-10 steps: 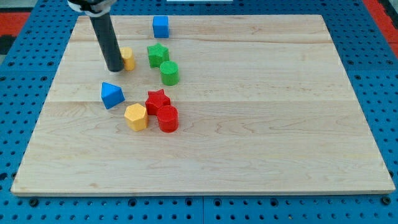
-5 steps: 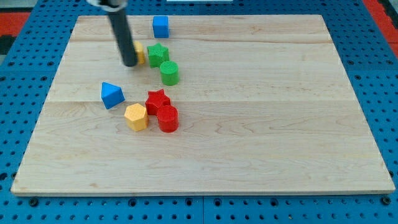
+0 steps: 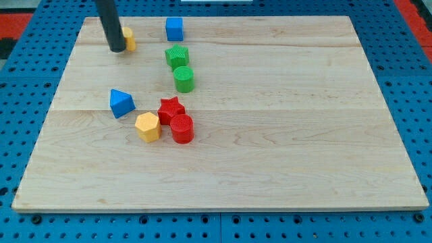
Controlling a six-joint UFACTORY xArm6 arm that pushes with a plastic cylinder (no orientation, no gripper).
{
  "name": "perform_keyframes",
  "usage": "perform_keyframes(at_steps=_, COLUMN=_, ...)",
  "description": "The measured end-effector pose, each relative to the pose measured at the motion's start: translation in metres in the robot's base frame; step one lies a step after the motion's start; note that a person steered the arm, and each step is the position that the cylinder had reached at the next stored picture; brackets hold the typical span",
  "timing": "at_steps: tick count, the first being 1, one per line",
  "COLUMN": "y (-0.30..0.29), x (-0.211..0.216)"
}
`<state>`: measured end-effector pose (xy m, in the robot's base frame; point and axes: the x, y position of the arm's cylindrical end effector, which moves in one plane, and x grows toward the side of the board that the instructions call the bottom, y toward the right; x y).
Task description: Place the yellow heart to the left side of the blue cube
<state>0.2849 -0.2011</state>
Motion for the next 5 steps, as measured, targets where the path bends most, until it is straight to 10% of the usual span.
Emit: perform_keyframes(at_steps=5, y=0.038, x=0.013)
